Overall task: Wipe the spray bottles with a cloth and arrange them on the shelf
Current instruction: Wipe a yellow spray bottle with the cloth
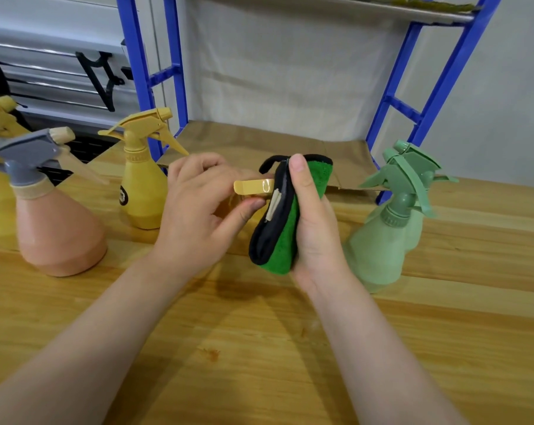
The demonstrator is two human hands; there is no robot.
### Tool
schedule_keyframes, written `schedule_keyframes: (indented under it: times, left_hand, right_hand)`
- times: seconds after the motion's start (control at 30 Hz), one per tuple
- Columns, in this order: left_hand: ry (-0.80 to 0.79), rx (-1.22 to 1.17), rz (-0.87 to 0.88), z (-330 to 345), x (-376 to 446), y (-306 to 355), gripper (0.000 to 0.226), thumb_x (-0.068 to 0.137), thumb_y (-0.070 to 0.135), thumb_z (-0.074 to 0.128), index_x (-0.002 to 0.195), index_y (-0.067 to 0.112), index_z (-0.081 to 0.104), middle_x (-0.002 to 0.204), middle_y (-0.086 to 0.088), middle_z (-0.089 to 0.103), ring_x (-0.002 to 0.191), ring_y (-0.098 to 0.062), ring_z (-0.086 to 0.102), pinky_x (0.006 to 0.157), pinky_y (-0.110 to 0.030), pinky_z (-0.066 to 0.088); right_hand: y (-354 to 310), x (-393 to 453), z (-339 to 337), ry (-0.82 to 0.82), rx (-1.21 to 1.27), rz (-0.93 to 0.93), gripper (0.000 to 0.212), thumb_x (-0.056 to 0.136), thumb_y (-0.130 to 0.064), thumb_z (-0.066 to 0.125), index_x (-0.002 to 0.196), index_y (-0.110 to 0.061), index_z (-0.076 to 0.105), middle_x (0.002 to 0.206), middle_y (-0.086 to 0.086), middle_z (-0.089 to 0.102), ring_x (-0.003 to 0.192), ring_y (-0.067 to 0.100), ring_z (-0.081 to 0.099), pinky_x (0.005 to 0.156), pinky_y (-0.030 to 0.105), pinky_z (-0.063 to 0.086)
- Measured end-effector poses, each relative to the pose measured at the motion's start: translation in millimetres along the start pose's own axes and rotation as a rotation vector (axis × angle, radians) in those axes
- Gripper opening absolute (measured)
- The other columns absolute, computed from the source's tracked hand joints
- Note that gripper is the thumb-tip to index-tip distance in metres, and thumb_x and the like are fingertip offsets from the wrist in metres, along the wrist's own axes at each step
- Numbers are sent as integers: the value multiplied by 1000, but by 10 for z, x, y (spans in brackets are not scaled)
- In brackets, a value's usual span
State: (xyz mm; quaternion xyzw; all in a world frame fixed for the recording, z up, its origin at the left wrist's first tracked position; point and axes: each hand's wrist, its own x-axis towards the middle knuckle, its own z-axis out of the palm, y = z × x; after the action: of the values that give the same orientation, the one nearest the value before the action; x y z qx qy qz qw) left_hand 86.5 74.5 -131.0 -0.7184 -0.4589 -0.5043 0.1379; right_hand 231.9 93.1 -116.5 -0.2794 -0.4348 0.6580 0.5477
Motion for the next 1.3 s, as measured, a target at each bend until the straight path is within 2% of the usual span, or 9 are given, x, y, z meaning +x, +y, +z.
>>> schedule_keyframes:
  times: [0.23, 0.4, 0.47, 0.53, 0.7, 0.9, 1.07, 1.23, 1.3]
  left_hand:
    - [-11, -88, -18, 30, -29, -17, 23, 96, 41, 51, 107, 28, 66, 100, 23, 59, 102, -8, 46, 92, -41, 31]
    - [-16, -66, -4, 35, -21, 0, 29, 97, 45, 47, 110, 29, 68, 99, 20, 62, 101, -6, 46, 90, -43, 32]
    - [-8, -107, -26, 42, -27, -1, 23, 96, 45, 49, 113, 40, 63, 101, 33, 56, 101, 1, 43, 90, -42, 34]
    - [18, -215, -139, 39, -25, 7, 21, 93, 45, 52, 112, 43, 60, 104, 39, 50, 105, 6, 42, 93, -38, 38]
    - [29, -558, -374, 43, -2, 1, 25, 91, 39, 57, 110, 27, 65, 107, -4, 68, 104, -23, 63, 92, -44, 51]
    - [-42, -843, -484, 10, 36, 92, 16, 91, 30, 63, 105, 25, 69, 98, 10, 75, 97, -10, 68, 82, -22, 52]
    - [-53, -925, -550, -7, 23, 126, 20, 86, 33, 60, 100, 28, 72, 94, 7, 75, 91, -9, 69, 76, -20, 53]
    - [-41, -947, -596, -6, 25, 127, 18, 86, 34, 58, 91, 36, 76, 87, 9, 75, 84, -6, 70, 71, -21, 54]
    - [-42, -952, -606, -10, 28, 128, 19, 86, 33, 57, 87, 36, 76, 83, 9, 75, 80, -5, 70, 69, -20, 54]
  right_hand:
    - [18, 26, -16, 203, -141, -65, 35, 86, -51, 65, 71, -19, 69, 73, 0, 69, 74, 18, 67, 76, 38, 55]
    - [66, 41, 4, 358, -101, -34, 68, 77, -71, 58, 111, -11, 64, 100, 3, 73, 95, 20, 70, 89, 42, 56]
    - [52, 40, 10, 320, -41, -30, 83, 74, -77, 54, 122, -9, 61, 110, 8, 73, 102, 25, 70, 93, 46, 55]
    - [17, 39, -22, 259, 2, -49, 66, 85, -70, 52, 116, -13, 65, 102, 2, 75, 97, 20, 71, 92, 42, 55]
    - [31, -38, 2, 128, -356, -364, 34, 93, -52, 50, 76, -25, 61, 68, -17, 65, 68, -4, 63, 66, 15, 49]
    - [68, 25, -107, -8, -603, -590, 27, 92, -47, 49, 73, -31, 58, 70, -11, 62, 70, 9, 63, 67, 33, 53]
    - [-3, 44, -147, -58, -630, -483, 38, 95, -49, 51, 60, -34, 55, 58, -16, 57, 58, -1, 55, 58, 20, 46]
    - [-115, -37, -118, -54, -450, -305, 56, 80, -59, 42, 75, -6, 61, 62, -11, 60, 58, -6, 58, 60, 9, 47]
    - [-112, -30, -109, -43, -423, -178, 53, 74, -71, 43, 72, -26, 72, 67, -14, 69, 65, -6, 65, 69, 14, 52]
